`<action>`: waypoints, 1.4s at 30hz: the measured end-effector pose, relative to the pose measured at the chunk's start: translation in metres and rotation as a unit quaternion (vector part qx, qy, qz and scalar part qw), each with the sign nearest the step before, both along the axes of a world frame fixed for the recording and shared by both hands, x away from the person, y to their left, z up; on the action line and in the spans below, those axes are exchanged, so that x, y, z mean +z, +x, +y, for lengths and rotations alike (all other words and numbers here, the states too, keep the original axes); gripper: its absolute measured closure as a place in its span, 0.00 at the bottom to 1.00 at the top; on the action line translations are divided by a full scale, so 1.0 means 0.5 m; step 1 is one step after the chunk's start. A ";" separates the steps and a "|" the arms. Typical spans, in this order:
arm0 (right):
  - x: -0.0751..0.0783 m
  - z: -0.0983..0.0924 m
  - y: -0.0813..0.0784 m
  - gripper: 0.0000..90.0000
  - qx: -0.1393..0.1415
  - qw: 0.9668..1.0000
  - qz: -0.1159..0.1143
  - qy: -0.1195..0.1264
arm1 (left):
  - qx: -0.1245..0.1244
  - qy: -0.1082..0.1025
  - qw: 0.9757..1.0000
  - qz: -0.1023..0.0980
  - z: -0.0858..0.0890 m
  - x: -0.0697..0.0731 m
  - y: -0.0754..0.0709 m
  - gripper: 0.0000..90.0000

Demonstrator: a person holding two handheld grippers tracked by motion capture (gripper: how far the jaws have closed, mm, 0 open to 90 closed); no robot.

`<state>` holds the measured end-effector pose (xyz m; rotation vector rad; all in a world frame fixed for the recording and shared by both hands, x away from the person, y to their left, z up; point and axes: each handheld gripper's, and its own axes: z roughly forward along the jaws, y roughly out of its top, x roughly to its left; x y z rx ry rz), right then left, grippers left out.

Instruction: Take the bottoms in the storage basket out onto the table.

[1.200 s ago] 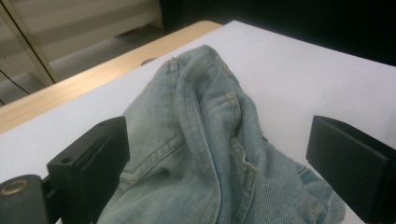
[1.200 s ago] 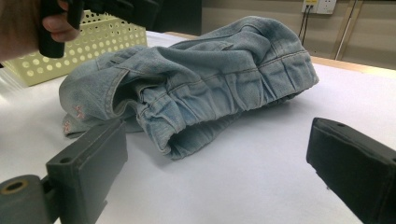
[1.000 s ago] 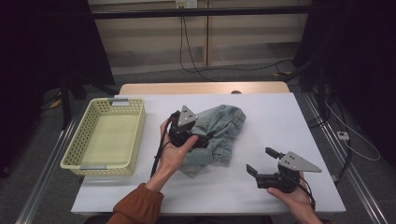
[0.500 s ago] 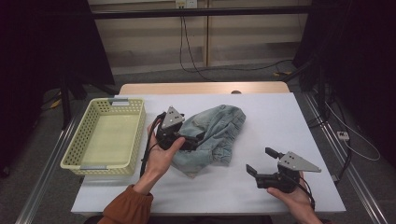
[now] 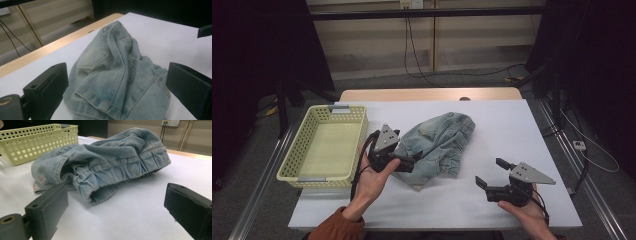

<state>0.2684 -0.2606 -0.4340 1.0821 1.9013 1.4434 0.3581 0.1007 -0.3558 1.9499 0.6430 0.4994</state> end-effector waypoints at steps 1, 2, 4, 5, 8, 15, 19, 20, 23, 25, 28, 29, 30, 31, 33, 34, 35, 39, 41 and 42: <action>0.000 0.000 0.000 0.06 0.001 1.000 0.000 0.000 | 0.001 0.005 1.000 -0.004 0.002 0.001 -0.004 0.05; 0.000 0.001 0.000 0.06 0.001 1.000 0.000 0.000 | 0.001 0.005 1.000 -0.004 0.002 0.001 -0.004 0.05; 0.000 0.001 0.000 0.06 0.002 1.000 0.000 -0.001 | 0.002 0.009 1.000 -0.007 0.005 0.004 -0.010 0.05; 0.000 0.001 0.000 0.06 0.002 1.000 0.000 -0.001 | 0.000 0.009 1.000 -0.008 0.007 0.004 -0.013 0.05; 0.000 0.001 0.000 0.06 0.001 1.000 0.001 0.000 | -0.003 0.016 1.000 -0.001 0.017 0.003 -0.022 0.05; 0.000 0.001 0.002 0.06 0.000 1.000 0.002 0.002 | 0.009 0.012 1.000 0.001 0.038 -0.022 -0.025 0.05; -0.001 0.001 0.002 0.06 0.000 1.000 0.002 0.002 | 0.027 0.013 1.000 0.008 0.059 -0.033 -0.032 0.05; -0.001 0.000 0.002 0.06 0.000 1.000 0.002 0.002 | 0.027 0.013 1.000 0.008 0.059 -0.033 -0.032 0.05; -0.001 0.000 0.003 0.06 0.000 1.000 0.002 0.001 | 0.037 0.015 0.999 0.007 0.074 -0.033 -0.037 0.05; -0.001 0.001 0.003 0.06 0.000 1.000 0.003 0.002 | 0.043 0.010 0.999 0.007 0.087 -0.032 -0.043 0.05; -0.001 0.001 0.003 0.06 0.000 1.000 0.003 0.002 | 0.047 0.005 0.999 0.006 0.095 -0.031 -0.048 0.05; -0.001 0.001 0.003 0.06 0.000 1.000 0.003 0.002 | 0.047 0.004 0.999 0.003 0.098 -0.032 -0.051 0.05; -0.001 0.001 0.003 0.06 0.000 1.000 0.002 0.001 | 0.047 0.007 0.999 0.004 0.101 -0.032 -0.054 0.05; -0.001 0.001 0.003 0.06 0.000 1.000 0.003 0.002 | 0.047 0.009 0.999 0.006 0.103 -0.033 -0.057 0.05; -0.001 0.001 0.003 0.06 0.000 1.000 0.003 0.002 | 0.051 0.012 0.999 0.011 0.108 -0.037 -0.064 0.05; -0.001 0.001 0.003 0.06 0.000 1.000 0.003 0.002 | 0.051 0.013 0.998 0.017 0.109 -0.040 -0.068 0.05; -0.001 0.001 0.003 0.06 0.000 1.000 0.003 0.002 | 0.050 0.011 0.999 0.018 0.110 -0.043 -0.072 0.05; -0.001 0.001 0.003 0.06 0.001 1.000 0.002 -0.001 | 0.049 0.012 0.999 0.018 0.118 -0.055 -0.086 0.05; -0.001 0.001 0.003 0.06 0.001 1.000 0.002 -0.001 | 0.049 0.013 0.999 0.020 0.124 -0.064 -0.095 0.05; -0.001 0.001 0.003 0.06 0.001 1.000 0.002 -0.001 | 0.049 0.013 0.999 0.020 0.124 -0.064 -0.095 0.05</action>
